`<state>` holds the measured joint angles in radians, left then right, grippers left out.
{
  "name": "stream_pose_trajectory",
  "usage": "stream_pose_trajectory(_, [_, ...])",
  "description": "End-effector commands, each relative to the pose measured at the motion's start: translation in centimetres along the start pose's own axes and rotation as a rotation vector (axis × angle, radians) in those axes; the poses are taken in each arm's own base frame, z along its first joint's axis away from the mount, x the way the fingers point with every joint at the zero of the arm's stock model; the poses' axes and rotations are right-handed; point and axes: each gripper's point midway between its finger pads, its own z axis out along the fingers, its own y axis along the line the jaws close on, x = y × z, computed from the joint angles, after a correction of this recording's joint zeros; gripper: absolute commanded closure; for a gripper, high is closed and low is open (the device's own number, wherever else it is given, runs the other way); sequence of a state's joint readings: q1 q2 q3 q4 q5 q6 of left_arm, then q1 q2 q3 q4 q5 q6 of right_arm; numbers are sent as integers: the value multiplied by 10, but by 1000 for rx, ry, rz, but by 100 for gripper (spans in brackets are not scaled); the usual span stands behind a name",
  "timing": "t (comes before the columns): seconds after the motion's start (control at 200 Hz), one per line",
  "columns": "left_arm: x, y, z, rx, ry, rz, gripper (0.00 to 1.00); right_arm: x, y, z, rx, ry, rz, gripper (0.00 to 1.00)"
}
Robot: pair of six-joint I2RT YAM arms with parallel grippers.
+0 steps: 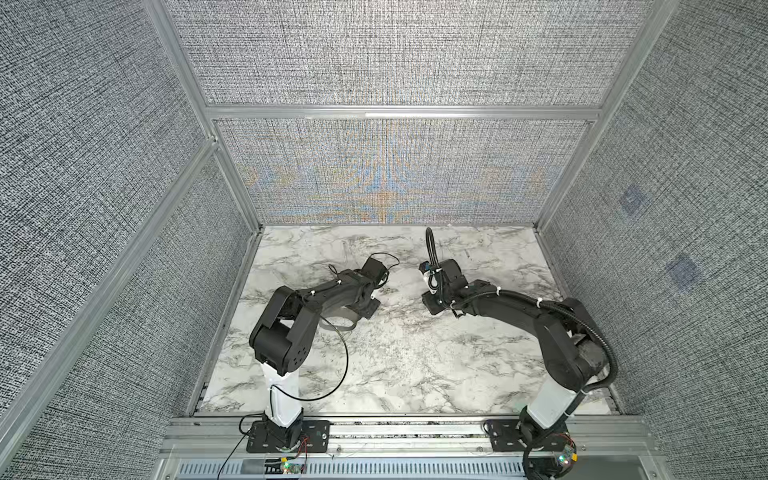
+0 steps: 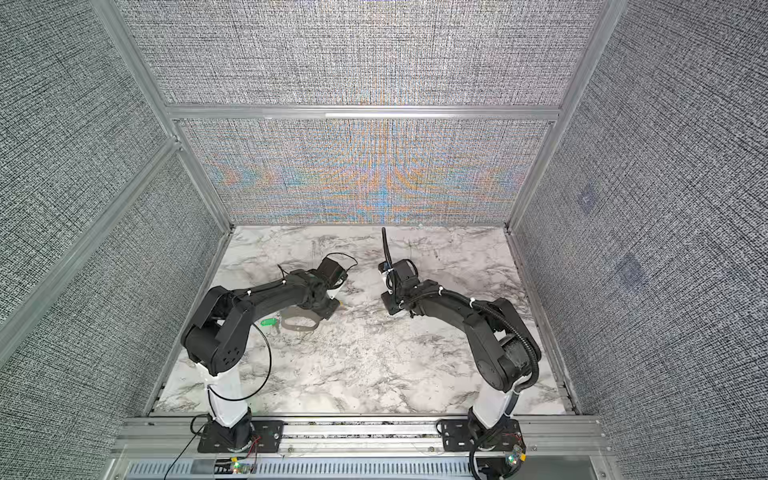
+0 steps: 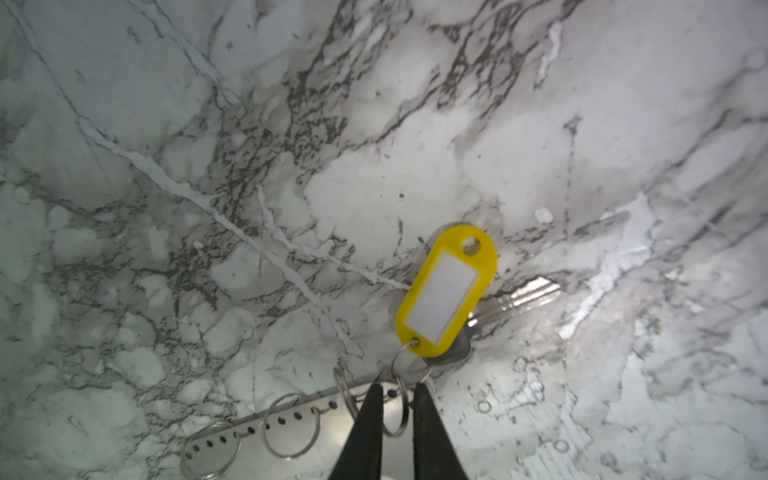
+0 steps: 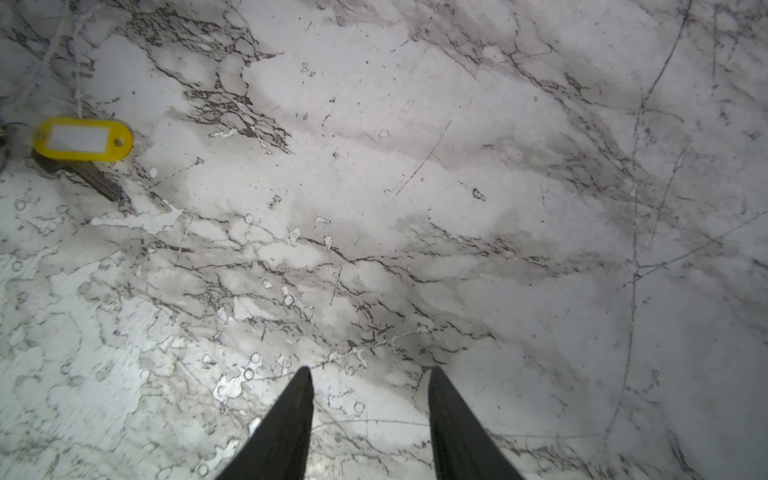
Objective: Remove the keys from the keyring
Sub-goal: 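Close the left gripper on the silver plate edge, then lift the plate with the left gripper while the right gripper moves toward it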
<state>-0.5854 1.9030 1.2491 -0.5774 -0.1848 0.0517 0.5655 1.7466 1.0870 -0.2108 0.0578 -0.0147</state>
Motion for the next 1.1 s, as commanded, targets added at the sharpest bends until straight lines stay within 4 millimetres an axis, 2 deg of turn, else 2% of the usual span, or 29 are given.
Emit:
stream_pose_trajectory(0.0, [2,3,-1,-13,15,-6,86,0,2,0,-9,6,-2,54])
stream_pose_trajectory(0.17, [3,2,1,-11,27,0,88,0,2,1,-9,8,-8,54])
stream_pose_trajectory(0.35, [7,3,3,-19,40,2,81,2,3,3,-12,15,-13,54])
stream_pose_trajectory(0.54, [8,4,4,-28,45,-7,81,2,4,4,-17,18,-10,54])
stream_pose_trajectory(0.885, [6,6,2,-33,43,3,93,2,5,4,-21,17,-5,54])
stream_pose_trajectory(1.096, [-9,2,-19,-3,-47,26,98,2,1,0,-4,9,-35,55])
